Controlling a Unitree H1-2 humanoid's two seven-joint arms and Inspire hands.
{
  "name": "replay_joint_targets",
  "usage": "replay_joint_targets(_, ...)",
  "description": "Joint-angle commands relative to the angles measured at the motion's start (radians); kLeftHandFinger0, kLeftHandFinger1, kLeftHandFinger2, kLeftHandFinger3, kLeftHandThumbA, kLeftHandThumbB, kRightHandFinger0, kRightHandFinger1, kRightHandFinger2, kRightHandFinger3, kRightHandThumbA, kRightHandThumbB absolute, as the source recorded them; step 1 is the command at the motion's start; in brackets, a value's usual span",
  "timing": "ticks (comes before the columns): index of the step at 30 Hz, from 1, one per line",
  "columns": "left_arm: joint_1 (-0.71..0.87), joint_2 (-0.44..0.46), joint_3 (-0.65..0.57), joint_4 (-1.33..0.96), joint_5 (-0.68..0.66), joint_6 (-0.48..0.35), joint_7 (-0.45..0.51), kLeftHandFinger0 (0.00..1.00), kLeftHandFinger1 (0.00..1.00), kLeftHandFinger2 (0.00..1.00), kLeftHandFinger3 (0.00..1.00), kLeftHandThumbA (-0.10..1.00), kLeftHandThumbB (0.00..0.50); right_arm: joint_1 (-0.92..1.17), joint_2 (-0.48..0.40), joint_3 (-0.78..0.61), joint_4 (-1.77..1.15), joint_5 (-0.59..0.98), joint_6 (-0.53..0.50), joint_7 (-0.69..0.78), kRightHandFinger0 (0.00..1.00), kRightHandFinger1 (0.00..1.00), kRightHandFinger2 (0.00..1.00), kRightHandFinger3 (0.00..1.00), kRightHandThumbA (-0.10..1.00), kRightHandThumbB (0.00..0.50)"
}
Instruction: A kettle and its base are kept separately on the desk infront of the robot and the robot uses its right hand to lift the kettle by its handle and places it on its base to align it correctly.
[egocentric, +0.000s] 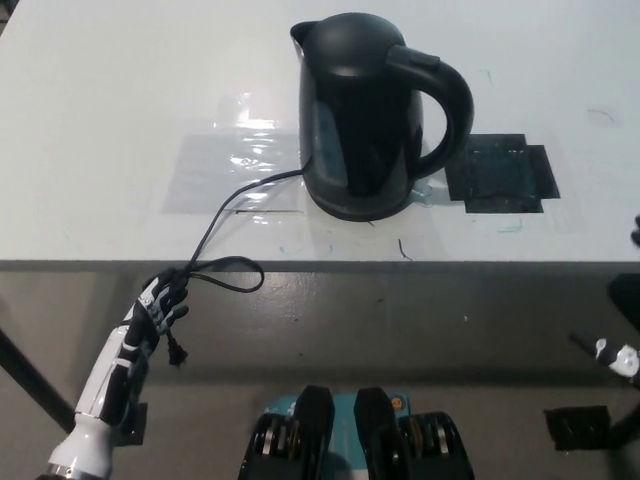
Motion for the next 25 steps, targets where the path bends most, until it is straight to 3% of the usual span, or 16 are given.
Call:
replay_joint_targets(1, -0.001, 0.009, 0.009, -0.028, 0.008, -0.044, 0.003, 1.0, 1.0, 1.0, 1.0, 1.0, 0.089, 0.0, 0.031, 0.039, 0.076, -0.047, -0.145, -0.016, 1.0, 1.0, 1.0, 1.0, 1.0, 0.371)
replay_joint_targets(6, -0.001, 0.011, 0.01, -0.029, 0.009, -0.048, 0.002, 1.0, 1.0, 1.0, 1.0, 1.0, 0.097, -0.005, 0.046, 0.075, 0.194, -0.066, -0.211, -0.016, 1.0, 1.0, 1.0, 1.0, 1.0, 0.279)
replay_joint_targets(11, -0.005, 0.013, 0.009, -0.021, -0.002, -0.048, -0.006, 1.0, 1.0, 1.0, 1.0, 1.0, 0.108, -0.023, 0.032, 0.087, 0.265, -0.062, -0.199, -0.014, 1.0, 1.0, 1.0, 1.0, 1.0, 0.324)
replay_joint_targets(18, 0.002, 0.01, 0.01, -0.023, -0.001, -0.04, -0.002, 1.0, 1.0, 1.0, 1.0, 1.0, 0.098, -0.039, 0.021, 0.091, 0.298, -0.062, -0.186, -0.018, 1.0, 1.0, 1.0, 1.0, 1.0, 0.313)
replay_joint_targets(22, 0.006, 0.008, 0.011, -0.022, -0.003, -0.04, -0.001, 1.0, 1.0, 1.0, 1.0, 1.0, 0.107, -0.041, 0.019, 0.098, 0.303, -0.067, -0.165, -0.021, 1.0, 1.0, 1.0, 1.0, 1.0, 0.348)
replay_joint_targets(25, 0.005, 0.007, 0.012, -0.023, -0.007, -0.035, 0.0, 1.0, 1.0, 1.0, 1.0, 1.0, 0.107, -0.044, 0.017, 0.104, 0.306, -0.065, -0.157, -0.019, 1.0, 1.0, 1.0, 1.0, 1.0, 0.346)
